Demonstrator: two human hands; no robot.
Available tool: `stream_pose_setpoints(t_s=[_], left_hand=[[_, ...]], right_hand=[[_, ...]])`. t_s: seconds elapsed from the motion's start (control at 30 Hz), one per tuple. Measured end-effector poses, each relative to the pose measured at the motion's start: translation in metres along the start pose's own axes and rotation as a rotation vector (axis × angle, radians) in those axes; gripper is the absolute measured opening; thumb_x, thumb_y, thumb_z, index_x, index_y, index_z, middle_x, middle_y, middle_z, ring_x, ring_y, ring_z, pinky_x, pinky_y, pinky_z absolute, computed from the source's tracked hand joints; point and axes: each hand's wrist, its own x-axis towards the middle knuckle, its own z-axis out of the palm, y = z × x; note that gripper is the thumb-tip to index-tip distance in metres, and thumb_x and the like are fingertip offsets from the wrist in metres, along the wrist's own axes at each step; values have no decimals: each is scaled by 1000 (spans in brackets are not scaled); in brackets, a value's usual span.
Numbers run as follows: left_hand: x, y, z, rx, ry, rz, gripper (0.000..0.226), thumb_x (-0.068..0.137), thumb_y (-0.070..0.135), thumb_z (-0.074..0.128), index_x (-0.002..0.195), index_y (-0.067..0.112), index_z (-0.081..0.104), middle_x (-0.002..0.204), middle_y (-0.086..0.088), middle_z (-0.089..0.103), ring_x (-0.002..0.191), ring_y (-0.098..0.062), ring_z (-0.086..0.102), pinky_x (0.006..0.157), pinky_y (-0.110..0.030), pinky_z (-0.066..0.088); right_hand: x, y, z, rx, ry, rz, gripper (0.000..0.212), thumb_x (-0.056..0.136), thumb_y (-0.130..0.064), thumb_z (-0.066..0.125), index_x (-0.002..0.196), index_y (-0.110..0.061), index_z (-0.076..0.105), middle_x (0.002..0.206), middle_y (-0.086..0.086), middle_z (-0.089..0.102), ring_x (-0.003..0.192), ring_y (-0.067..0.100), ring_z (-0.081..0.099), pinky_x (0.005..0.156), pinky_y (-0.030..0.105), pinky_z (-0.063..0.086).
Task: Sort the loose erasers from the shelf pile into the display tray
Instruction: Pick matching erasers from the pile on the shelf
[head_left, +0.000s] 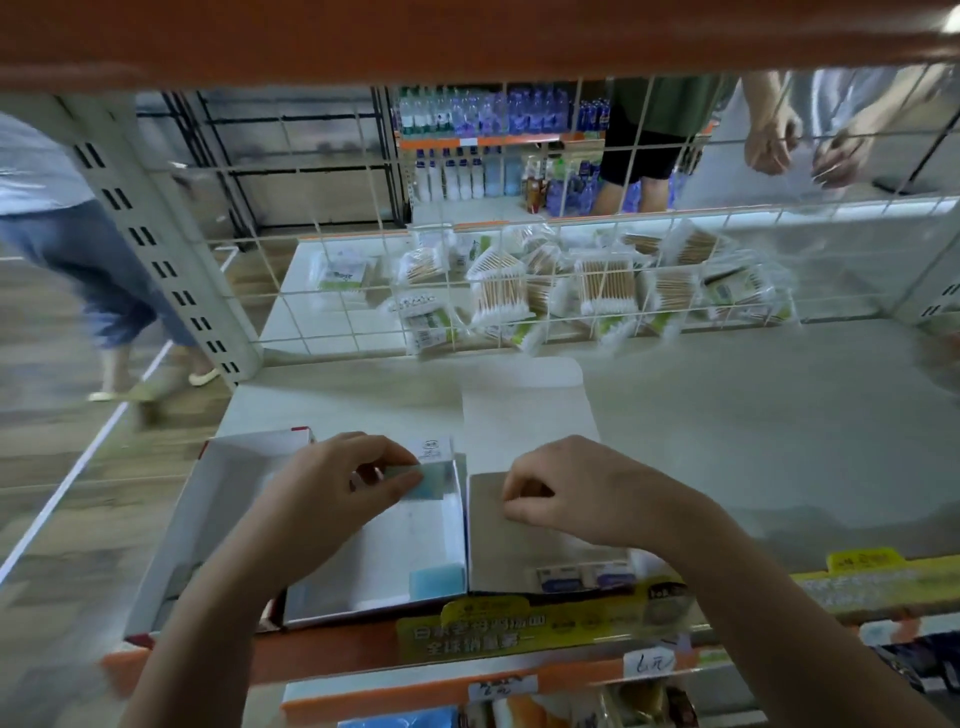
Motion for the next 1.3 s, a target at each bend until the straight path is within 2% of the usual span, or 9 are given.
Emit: stream_pose_setpoints(t_s=[0.17,0.23,0.33,0.53,0.67,0.83,1.03,1.2,1.3], left_hand=[[-11,-17,0,70,-79,-38,9,83,37,65,79,43,61,72,22,61,70,7,55,62,-10,38],[-12,-22,2,108,-142,-54,2,85,37,64,85,39,65,76,19,62,72,4,55,64,-11,38],[-16,-27,4,143,-242,-57,11,86,39,63,94,33,68,78,21,61,74,5,56,65,-8,40],[-15,-29,0,144,-414,-98,4,84,38,65,87,38,63,78,20,64,78,5,62,76,-16,51],[-11,-30,3,208,-471,-73,12,84,39,65,94,33,66,72,23,57,75,6,59,71,-11,46],[-11,-29,7,253,-465,-39,14,85,40,63,95,30,66,72,24,54,70,10,54,68,-9,42],[-13,-29,12,312,-448,-30,17,86,37,63,97,27,69,92,15,67,79,3,55,76,-15,47],[-15,-28,16,323,-437,9,16,88,35,61,99,28,68,89,18,62,74,5,50,66,-3,37],[-16,-24,17,342,-415,17,15,88,37,59,101,31,65,94,18,64,79,4,52,74,-13,44]], right_hand=[[15,-13,12,-39,-29,28,38,94,-44,47,101,-12,65,96,2,65,82,15,57,72,28,46],[18,-18,18,-38,-43,52,40,93,-47,46,88,-10,62,82,3,60,68,13,51,59,25,38],[21,-23,25,-58,-51,75,39,93,-47,47,77,-12,55,71,2,52,60,11,44,53,24,32],[21,-25,25,-82,-39,98,33,92,-35,48,75,-9,55,72,6,50,57,14,38,54,27,29],[21,-23,27,-79,-54,116,28,92,-33,48,75,-12,54,78,6,57,60,13,43,55,26,32],[22,-20,30,-63,-60,132,28,92,-33,48,76,-11,53,85,10,62,64,15,46,58,28,35],[22,-15,32,-43,-53,140,29,91,-35,49,80,-9,58,88,10,65,67,17,50,60,28,37],[24,-15,30,-35,-73,124,27,92,-35,49,73,-16,53,86,6,62,66,15,49,59,26,36],[24,-16,29,-21,-98,106,29,92,-38,49,75,-16,57,81,2,63,67,14,52,60,26,38]])
